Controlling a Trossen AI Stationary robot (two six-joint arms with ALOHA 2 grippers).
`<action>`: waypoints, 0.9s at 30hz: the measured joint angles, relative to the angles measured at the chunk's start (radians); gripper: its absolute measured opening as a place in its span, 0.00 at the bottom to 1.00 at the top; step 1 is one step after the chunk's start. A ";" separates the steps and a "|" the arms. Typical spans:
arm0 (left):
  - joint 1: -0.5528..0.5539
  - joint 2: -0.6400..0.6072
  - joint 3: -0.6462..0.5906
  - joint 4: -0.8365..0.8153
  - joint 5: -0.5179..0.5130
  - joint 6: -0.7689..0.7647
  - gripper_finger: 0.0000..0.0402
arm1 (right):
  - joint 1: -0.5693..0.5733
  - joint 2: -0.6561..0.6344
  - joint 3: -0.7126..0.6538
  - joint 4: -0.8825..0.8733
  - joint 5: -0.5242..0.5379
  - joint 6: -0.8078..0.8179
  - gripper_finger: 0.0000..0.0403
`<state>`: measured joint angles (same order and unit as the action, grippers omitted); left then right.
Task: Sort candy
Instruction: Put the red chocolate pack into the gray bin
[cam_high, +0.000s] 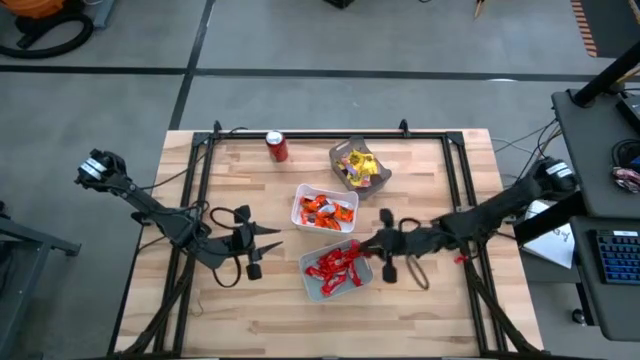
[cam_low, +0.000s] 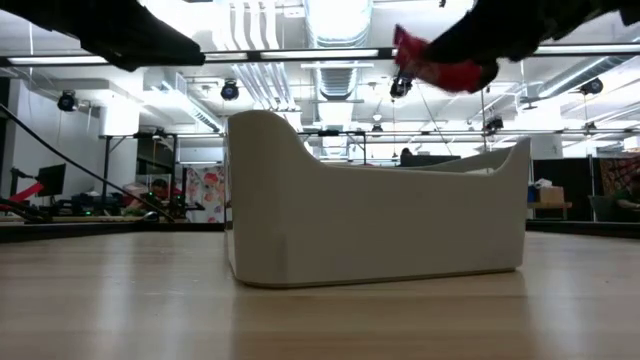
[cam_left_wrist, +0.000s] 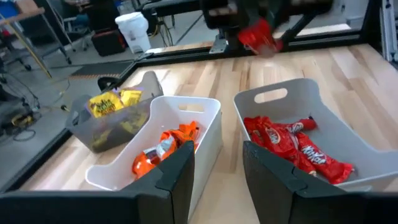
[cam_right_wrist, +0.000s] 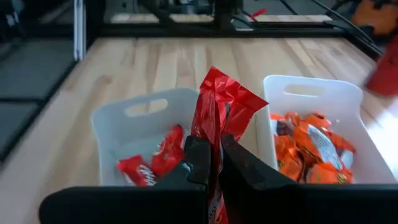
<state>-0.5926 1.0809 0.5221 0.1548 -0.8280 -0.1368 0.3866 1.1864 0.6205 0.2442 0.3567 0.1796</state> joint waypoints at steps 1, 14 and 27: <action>0.000 0.007 0.000 0.002 0.000 -0.018 0.30 | 0.002 0.037 0.000 0.035 -0.001 -0.024 0.03; 0.001 0.057 0.001 0.036 0.000 -0.102 0.30 | -0.007 0.343 0.109 0.155 0.002 -0.088 0.10; 0.000 0.048 -0.001 0.046 0.000 0.022 0.30 | -0.007 0.259 0.108 0.050 0.000 -0.094 0.41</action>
<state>-0.5922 1.1289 0.5216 0.2008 -0.8280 -0.1145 0.3794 1.4457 0.7285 0.2940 0.3565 0.0857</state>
